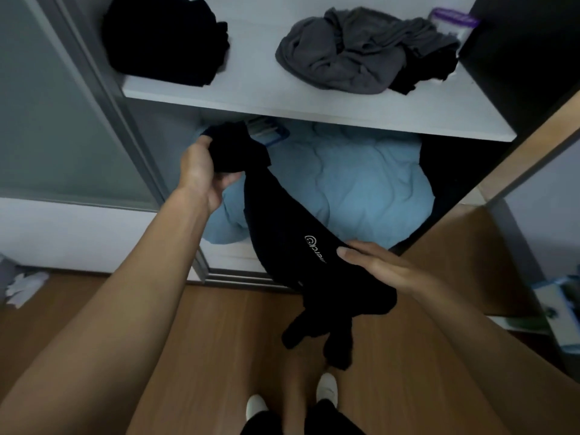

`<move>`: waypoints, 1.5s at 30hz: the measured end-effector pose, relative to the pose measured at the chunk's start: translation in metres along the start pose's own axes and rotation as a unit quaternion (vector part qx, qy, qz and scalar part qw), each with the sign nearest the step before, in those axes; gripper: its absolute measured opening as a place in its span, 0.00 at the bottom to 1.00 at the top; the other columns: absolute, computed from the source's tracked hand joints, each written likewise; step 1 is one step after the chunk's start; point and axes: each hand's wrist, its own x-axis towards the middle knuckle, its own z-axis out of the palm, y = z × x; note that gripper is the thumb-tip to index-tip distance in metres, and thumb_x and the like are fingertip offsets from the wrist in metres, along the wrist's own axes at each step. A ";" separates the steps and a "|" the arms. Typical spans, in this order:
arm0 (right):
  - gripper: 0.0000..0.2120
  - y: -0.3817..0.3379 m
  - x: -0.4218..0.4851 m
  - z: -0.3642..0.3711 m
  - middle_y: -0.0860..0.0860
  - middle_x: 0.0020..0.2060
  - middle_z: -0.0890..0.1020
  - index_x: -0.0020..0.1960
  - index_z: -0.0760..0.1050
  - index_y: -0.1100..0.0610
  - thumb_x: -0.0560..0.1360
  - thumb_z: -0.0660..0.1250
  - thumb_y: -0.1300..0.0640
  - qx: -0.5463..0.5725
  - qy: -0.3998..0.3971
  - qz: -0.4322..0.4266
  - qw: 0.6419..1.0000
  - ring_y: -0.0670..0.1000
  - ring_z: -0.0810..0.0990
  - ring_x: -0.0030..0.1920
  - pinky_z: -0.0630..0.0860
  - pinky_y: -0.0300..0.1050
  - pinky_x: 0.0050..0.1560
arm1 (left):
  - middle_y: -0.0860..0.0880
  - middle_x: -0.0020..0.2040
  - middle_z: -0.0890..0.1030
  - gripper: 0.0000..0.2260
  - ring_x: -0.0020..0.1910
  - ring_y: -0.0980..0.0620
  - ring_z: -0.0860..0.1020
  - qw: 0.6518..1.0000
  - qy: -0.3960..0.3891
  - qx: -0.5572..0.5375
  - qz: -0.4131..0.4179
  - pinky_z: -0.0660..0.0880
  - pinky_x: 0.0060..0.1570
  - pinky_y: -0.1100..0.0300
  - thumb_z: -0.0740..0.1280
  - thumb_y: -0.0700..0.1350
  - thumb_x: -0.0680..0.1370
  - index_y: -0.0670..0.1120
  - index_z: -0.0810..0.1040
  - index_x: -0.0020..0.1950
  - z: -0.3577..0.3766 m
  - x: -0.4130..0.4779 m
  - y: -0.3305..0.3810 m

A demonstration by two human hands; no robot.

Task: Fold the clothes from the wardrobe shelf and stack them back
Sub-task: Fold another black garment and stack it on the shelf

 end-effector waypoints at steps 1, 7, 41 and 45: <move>0.16 -0.002 -0.001 0.005 0.41 0.53 0.84 0.60 0.81 0.49 0.79 0.65 0.41 -0.019 0.004 0.010 1.000 0.39 0.81 0.55 0.74 0.32 0.59 | 0.48 0.45 0.84 0.11 0.43 0.51 0.84 1.000 -0.012 -0.003 0.001 0.80 0.36 0.59 0.57 0.45 0.83 0.46 0.79 0.52 -0.001 -0.005 0.004; 0.09 -0.021 0.006 0.031 0.47 0.38 0.86 0.41 0.82 0.52 0.78 0.67 0.59 0.088 0.070 -0.018 0.993 0.48 0.84 0.42 0.76 0.40 0.48 | 0.45 0.61 0.82 0.14 0.57 0.49 0.82 0.972 -0.233 -0.019 0.008 0.79 0.59 0.50 0.57 0.45 0.84 0.43 0.74 0.67 0.017 -0.034 0.014; 0.13 -0.015 -0.040 -0.033 0.48 0.54 0.81 0.62 0.77 0.55 0.78 0.67 0.61 -0.178 0.127 -0.136 0.966 0.43 0.77 0.55 0.72 0.36 0.59 | 0.50 0.31 0.76 0.16 0.28 0.59 0.72 0.708 -0.405 0.553 0.169 0.65 0.30 0.65 0.72 0.49 0.77 0.38 0.79 0.36 0.079 -0.083 -0.100; 0.13 -0.024 -0.036 -0.030 0.47 0.34 0.80 0.38 0.77 0.51 0.80 0.63 0.62 -0.100 0.158 -0.140 0.972 0.40 0.75 0.34 0.70 0.38 0.38 | 0.56 0.29 0.76 0.14 0.28 0.63 0.72 0.726 -0.382 0.541 0.188 0.66 0.29 0.68 0.75 0.48 0.75 0.43 0.79 0.33 0.074 -0.078 -0.089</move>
